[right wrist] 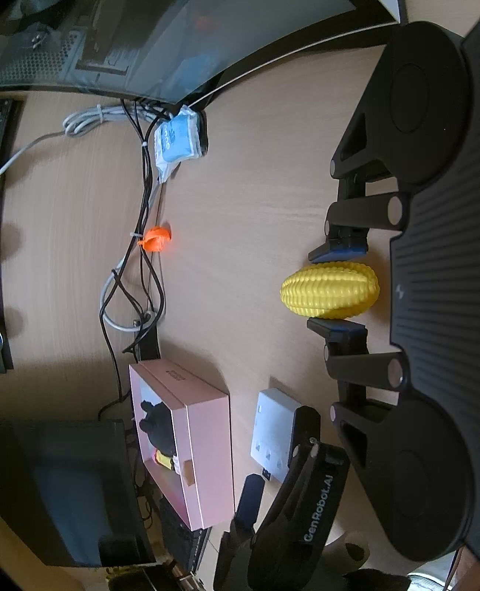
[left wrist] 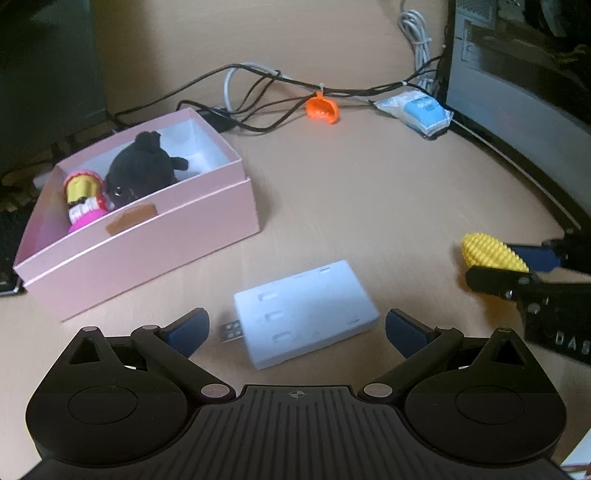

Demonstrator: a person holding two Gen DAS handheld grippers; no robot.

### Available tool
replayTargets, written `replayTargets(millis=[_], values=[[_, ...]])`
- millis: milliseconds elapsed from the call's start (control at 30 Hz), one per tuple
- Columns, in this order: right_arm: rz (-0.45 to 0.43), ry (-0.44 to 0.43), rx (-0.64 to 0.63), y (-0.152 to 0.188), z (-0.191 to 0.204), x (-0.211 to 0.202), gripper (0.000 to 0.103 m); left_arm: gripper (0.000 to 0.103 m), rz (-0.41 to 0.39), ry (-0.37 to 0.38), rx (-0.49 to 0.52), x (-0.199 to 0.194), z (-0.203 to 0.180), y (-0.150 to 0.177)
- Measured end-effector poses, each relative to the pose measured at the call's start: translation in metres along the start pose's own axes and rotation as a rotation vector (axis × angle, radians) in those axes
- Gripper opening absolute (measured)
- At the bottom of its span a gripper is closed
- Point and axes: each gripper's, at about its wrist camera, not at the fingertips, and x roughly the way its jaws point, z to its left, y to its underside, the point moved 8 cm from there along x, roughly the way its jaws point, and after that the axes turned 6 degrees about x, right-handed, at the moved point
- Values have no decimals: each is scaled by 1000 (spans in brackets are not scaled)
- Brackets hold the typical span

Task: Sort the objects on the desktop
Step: 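Carry the corn toy into the pink box and open the right gripper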

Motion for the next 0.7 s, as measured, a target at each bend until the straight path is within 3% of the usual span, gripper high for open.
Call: replayTargets(millis=[233, 433, 567, 700], values=[[29, -32, -27, 4, 13, 10, 30, 103, 16, -84, -39, -7, 32, 16], [40, -74, -70, 2, 30, 20, 30, 103, 34, -246, -141, -15, 78, 27], [18, -82, -130, -9, 40, 29, 30, 103, 39, -235, -199, -21, 89, 32], [-3, -90, -131, -29, 38, 41, 30, 103, 19, -170, -199, -29, 82, 31]])
